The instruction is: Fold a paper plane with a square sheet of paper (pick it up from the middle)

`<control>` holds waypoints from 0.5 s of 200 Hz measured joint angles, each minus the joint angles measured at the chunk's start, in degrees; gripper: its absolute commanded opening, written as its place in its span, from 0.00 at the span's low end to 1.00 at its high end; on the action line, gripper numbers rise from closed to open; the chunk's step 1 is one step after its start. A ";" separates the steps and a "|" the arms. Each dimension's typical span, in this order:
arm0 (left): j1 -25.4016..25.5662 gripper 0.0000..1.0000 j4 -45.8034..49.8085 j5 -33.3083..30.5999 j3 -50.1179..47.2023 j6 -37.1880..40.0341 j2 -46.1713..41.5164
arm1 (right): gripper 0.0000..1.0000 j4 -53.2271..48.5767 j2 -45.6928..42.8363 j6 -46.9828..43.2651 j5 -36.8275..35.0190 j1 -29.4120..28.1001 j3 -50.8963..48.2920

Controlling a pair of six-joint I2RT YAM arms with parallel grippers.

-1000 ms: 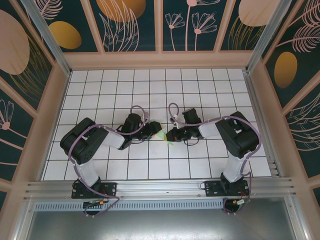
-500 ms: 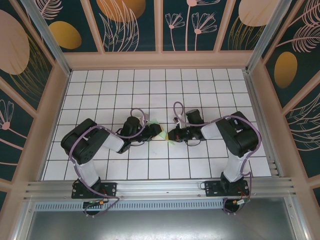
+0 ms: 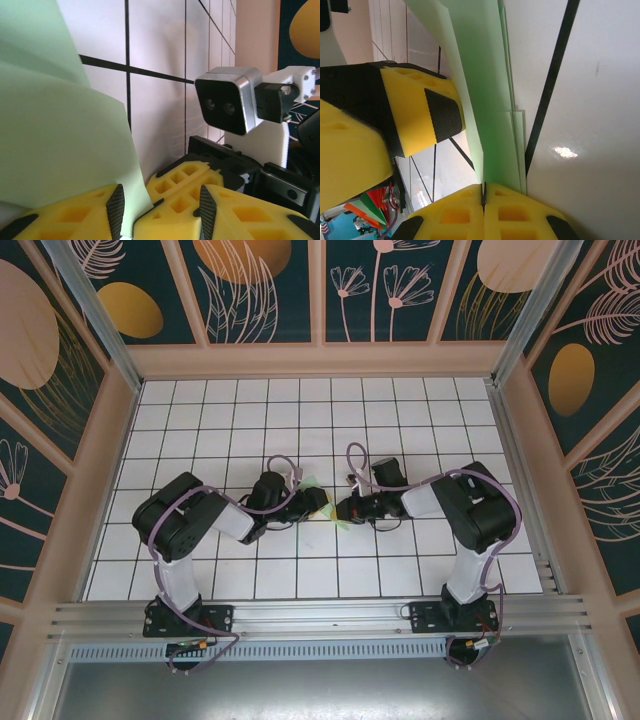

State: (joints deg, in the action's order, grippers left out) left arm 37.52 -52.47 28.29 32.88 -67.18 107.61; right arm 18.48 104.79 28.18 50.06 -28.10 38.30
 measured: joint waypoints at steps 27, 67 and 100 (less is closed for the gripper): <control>0.00 0.43 1.20 -0.33 0.35 -0.31 0.04 | 0.06 -1.51 0.00 -0.92 -0.04 -0.02 0.63; 0.00 0.41 3.65 -0.63 1.31 -0.59 0.00 | 0.15 -4.02 -0.90 -2.84 -0.48 -0.13 1.22; 0.00 0.40 6.47 -0.85 2.32 -0.59 -0.31 | 0.17 -7.87 -2.69 -5.01 -1.62 -0.15 1.27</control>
State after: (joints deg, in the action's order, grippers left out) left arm 37.52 -46.00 27.44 35.20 -67.77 107.31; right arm 10.61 102.10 23.18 48.45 -28.25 39.57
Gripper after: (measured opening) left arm 0.400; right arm 0.165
